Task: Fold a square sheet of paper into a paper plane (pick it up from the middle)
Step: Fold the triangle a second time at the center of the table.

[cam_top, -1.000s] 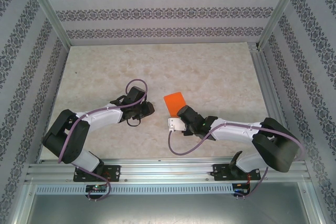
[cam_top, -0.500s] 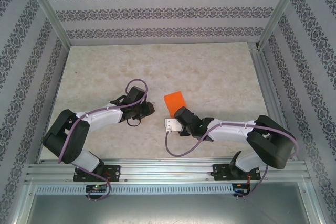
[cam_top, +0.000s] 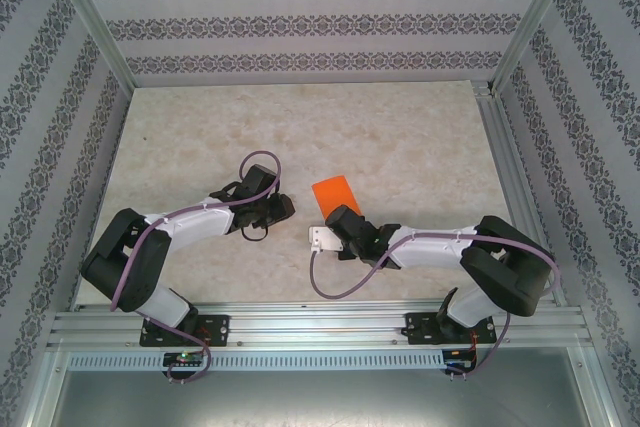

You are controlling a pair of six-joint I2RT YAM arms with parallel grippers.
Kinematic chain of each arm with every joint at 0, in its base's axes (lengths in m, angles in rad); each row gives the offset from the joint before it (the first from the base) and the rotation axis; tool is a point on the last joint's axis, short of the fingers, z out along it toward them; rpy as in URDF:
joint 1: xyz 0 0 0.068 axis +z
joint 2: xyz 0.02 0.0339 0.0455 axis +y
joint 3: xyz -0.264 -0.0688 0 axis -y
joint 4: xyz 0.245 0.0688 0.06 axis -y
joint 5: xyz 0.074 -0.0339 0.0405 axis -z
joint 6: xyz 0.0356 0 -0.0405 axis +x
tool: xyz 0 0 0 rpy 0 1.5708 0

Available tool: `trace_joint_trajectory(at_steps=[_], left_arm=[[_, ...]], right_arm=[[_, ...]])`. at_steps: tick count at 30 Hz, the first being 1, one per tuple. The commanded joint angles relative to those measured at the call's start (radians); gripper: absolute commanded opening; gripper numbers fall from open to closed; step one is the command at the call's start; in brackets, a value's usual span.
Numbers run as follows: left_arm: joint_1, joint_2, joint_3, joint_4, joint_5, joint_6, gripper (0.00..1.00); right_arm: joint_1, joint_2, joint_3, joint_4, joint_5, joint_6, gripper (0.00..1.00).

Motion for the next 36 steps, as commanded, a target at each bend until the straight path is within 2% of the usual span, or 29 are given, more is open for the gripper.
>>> trace_joint_trajectory(at_steps=[1,4,7,9,17,19,23,28,36], left_arm=[[0.014,0.005,0.022,0.021,0.010,-0.013,0.40],[0.014,0.008,0.027,0.017,0.011,-0.013,0.40],[0.014,0.007,0.029,0.014,0.011,-0.014,0.40],[0.014,0.000,0.030,0.009,0.007,-0.014,0.40],[0.015,-0.047,0.043,-0.045,-0.025,-0.005,0.40],[0.019,-0.062,0.045,-0.057,-0.030,-0.006,0.40],[0.023,-0.088,0.051,-0.080,-0.037,-0.004,0.41],[0.024,-0.112,0.069,-0.108,-0.042,0.001,0.41],[0.027,-0.198,0.102,-0.209,-0.126,0.022,0.41]], right_arm=[[0.003,0.003,0.032,0.003,0.010,0.047,0.29],[0.003,0.000,0.046,-0.022,0.015,0.089,0.21],[0.002,-0.003,0.074,-0.080,0.009,0.146,0.04],[0.001,-0.010,0.106,-0.128,-0.002,0.208,0.00],[-0.012,-0.019,0.281,-0.366,-0.107,0.562,0.00],[-0.014,-0.020,0.302,-0.390,-0.134,0.637,0.00],[-0.015,-0.055,0.299,-0.376,-0.104,0.754,0.00],[-0.019,-0.104,0.369,-0.455,0.039,0.805,0.00],[-0.007,-0.111,0.529,-0.570,0.040,0.851,0.00]])
